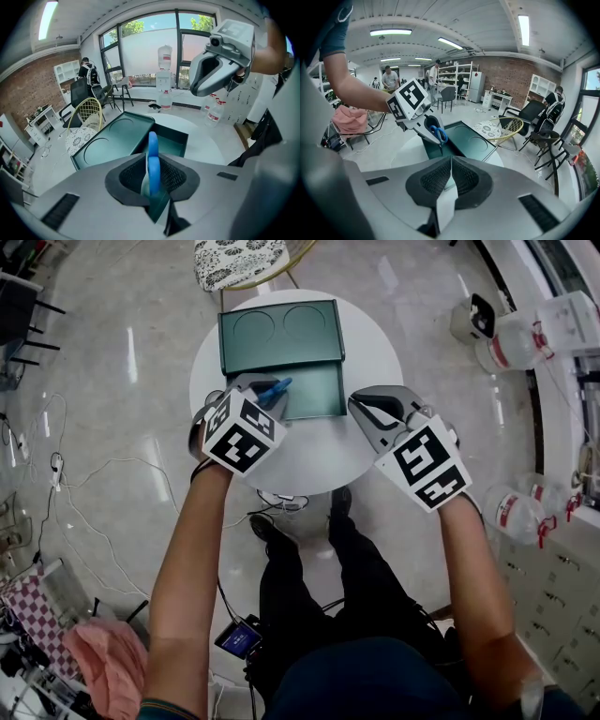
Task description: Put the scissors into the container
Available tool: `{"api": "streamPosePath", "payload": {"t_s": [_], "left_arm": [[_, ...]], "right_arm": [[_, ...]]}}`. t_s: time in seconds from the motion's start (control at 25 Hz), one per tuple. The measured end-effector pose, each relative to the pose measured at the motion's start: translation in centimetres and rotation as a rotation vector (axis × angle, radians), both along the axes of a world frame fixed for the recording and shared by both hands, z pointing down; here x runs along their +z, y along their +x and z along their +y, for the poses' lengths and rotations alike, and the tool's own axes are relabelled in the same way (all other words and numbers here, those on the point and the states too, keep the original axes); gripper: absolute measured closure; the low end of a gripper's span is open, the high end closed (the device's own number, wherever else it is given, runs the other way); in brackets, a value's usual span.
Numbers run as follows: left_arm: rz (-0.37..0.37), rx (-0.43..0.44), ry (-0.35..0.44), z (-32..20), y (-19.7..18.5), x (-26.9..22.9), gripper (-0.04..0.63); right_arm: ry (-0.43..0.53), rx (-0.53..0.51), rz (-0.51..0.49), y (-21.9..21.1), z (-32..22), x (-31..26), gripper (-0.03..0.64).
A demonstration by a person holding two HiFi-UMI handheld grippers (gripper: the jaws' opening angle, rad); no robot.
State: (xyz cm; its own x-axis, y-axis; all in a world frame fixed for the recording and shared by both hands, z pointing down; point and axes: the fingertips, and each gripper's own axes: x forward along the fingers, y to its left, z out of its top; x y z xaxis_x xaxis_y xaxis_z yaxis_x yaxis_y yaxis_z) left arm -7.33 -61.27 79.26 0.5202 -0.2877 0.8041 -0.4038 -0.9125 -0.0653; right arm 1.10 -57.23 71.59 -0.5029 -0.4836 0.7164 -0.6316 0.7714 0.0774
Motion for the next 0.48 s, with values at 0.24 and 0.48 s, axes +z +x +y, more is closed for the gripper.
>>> {"api": "streamPosePath", "payload": {"t_s": [0.24,0.48], "left_arm": [[0.040,0.017,0.043,0.0,0.4,-2.7,0.488],[0.037,0.003,0.104,-0.9,-0.7,-5.4,0.486]], "right_arm": [[0.015,-0.002,-0.002,-0.4,0.2,-1.2,0.578],[0.035,-0.002,-0.004,-1.1,0.2,-2.9,0.578]]}}
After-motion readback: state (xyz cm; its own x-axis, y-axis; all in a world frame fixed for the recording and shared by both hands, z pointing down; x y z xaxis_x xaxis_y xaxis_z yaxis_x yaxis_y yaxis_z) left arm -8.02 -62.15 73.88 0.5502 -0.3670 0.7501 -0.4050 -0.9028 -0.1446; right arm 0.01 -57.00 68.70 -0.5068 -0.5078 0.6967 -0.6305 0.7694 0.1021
